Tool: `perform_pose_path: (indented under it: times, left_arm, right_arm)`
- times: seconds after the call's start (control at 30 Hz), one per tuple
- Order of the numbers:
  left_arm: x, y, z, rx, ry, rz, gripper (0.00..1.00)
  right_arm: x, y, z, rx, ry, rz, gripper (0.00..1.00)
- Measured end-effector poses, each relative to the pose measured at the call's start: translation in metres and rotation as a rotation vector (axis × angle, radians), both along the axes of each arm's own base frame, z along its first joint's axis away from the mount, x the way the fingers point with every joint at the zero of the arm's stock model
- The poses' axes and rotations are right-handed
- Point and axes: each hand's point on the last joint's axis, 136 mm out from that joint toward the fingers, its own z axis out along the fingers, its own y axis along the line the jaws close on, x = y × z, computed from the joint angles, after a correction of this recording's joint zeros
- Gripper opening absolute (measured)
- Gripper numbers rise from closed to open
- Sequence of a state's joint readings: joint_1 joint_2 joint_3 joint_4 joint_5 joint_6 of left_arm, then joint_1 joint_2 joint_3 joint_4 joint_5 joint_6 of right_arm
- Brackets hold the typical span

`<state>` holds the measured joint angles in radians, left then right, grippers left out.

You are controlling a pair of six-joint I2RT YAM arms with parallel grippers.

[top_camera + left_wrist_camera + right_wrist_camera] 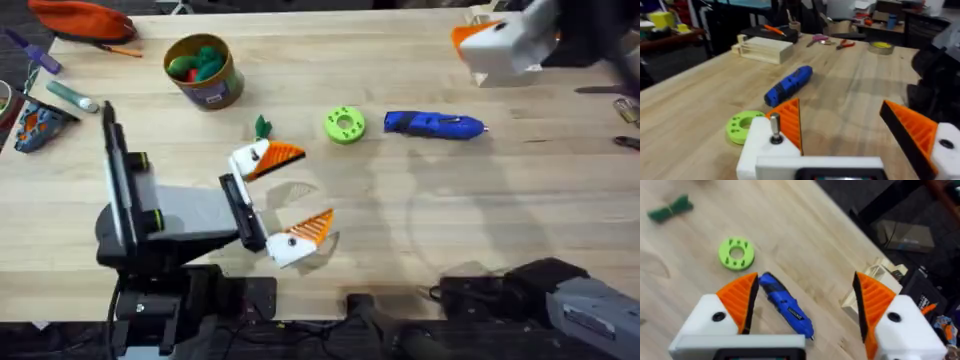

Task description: Pick up the gripper from the table and insert it into the empty holder that is missing its gripper. Then pick up a screw, insert it into the mounting hole, and use the screwdriver to tighten it. Finally, clean up the table by picking up the vegetable and placing it into the bucket.

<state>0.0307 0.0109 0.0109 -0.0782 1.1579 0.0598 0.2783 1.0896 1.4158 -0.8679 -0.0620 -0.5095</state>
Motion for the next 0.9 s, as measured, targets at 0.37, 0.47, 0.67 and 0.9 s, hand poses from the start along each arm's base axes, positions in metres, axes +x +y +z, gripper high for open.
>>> perform_pose_path:
  times: [0.37, 0.47, 0.67, 0.9]
  left_arm:
    - [0.021, 0.022, 0.031, -0.033, 0.125, 0.250, 0.985]
    - [0.017, 0.032, 0.055, 0.000, 0.127, 0.340, 0.986]
    - [0.016, 0.056, 0.092, 0.107, 0.233, 0.512, 0.985]
    - [0.047, 0.075, 0.098, 0.227, 0.409, 0.608, 0.985]
  right_arm:
    - [-0.020, -0.004, 0.041, 0.096, -0.133, -0.026, 0.992]
    - [-0.021, -0.005, 0.042, 0.099, -0.136, -0.027, 0.991]
    - [-0.021, -0.005, 0.042, 0.099, -0.134, -0.028, 0.991]
    - [-0.021, -0.005, 0.042, 0.099, -0.132, -0.028, 0.991]
